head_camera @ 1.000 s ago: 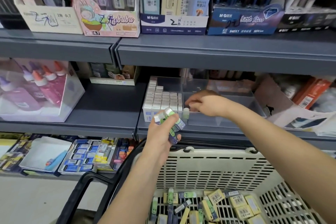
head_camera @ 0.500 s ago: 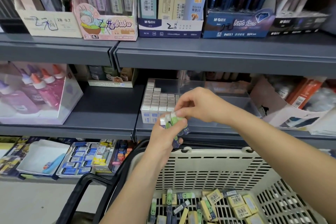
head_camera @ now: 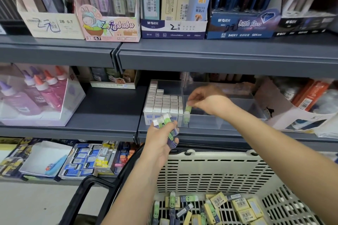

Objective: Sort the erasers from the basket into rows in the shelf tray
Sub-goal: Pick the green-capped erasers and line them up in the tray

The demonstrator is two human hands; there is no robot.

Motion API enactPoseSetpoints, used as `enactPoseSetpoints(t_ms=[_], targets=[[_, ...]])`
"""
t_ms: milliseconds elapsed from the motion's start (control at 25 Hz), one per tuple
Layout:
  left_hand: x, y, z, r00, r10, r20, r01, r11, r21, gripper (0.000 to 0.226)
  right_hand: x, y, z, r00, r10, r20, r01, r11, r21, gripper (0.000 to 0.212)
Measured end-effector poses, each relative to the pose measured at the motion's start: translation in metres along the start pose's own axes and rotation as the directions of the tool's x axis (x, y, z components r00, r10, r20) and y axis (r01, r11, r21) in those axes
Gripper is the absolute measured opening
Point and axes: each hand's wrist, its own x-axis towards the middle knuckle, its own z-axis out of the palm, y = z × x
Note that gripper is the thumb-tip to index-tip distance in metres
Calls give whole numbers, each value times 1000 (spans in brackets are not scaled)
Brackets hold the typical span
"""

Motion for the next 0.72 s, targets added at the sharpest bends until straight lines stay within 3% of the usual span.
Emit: enactPoseSetpoints(t_ms=[120, 360, 480, 720], targets=[[1, -1, 1, 1000, 0, -1, 0, 1000, 8, 26, 3, 5, 12, 998, -11, 67, 17, 995, -97, 5], [1, -1, 0, 1000, -1, 14, 1, 999, 43, 32, 1, 4, 7, 996, 27, 83, -31, 998, 46, 13], [1, -2, 0, 1000, 9, 26, -11, 997, 70, 36, -9, -2, 2, 999, -38, 10, 37, 998, 59, 12], [-1, -6, 1, 995, 50, 82, -62, 987, 146, 30, -35, -16, 4, 973, -204, 106, 200, 979, 48, 8]])
